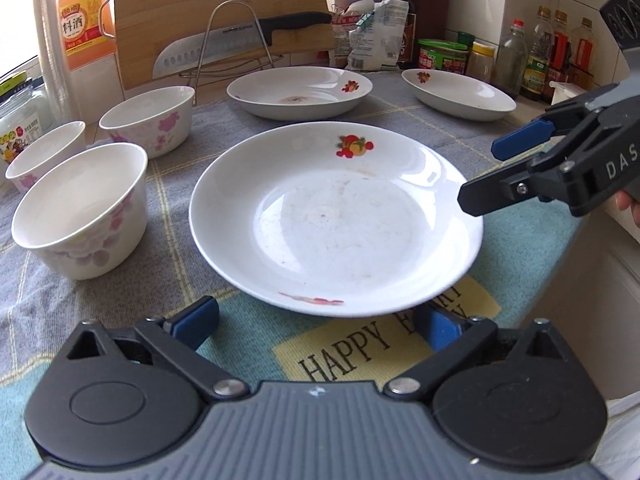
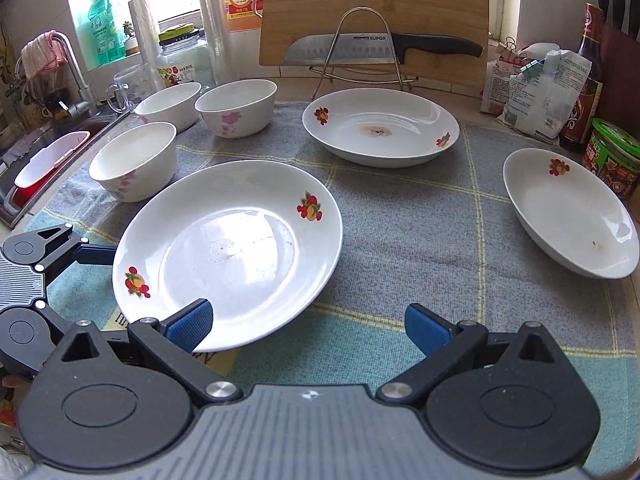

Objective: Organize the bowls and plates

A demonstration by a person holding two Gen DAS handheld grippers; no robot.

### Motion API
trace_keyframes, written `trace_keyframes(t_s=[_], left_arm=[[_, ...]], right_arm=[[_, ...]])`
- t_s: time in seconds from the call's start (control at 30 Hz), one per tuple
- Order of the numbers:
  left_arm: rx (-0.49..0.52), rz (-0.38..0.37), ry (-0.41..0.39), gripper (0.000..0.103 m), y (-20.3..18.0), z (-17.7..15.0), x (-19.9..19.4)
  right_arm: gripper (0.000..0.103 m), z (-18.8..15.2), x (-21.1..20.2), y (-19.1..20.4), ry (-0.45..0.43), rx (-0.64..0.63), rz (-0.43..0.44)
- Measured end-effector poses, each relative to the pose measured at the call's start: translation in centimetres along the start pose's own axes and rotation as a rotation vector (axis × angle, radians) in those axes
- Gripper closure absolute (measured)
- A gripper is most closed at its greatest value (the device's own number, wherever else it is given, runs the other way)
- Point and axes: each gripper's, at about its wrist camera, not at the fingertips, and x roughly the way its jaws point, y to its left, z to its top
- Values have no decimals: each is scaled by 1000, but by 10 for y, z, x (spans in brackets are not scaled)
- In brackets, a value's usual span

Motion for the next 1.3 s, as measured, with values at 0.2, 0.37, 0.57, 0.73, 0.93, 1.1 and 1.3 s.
trace_keyframes(t_s=[0.2,0.37,0.57,0.73,0.93,1.1,1.3], left_arm=[[44,-44,-16,0,4,2,4],[68,-71,-32,0,6,1,5],[85,-89,-74,0,9,-4,3],[73,-69,-72,0,5,-3,3],[84,-89,-69,0,7,-2,4],[95,-108,-83,1,11,-4,3],[114,-132,-87,2,13,-3,4]], right_arm=[[0,8,10,3,29,-13,0],[0,21,24,2,57,-72,45],[0,42,45,-5,82,-155,154],[0,56,58,-10,108,-217,209],[0,65,73,-15,161,-219,283],[0,72,81,-14,181,-227,323],[0,79,91,-13,214,-231,362]])
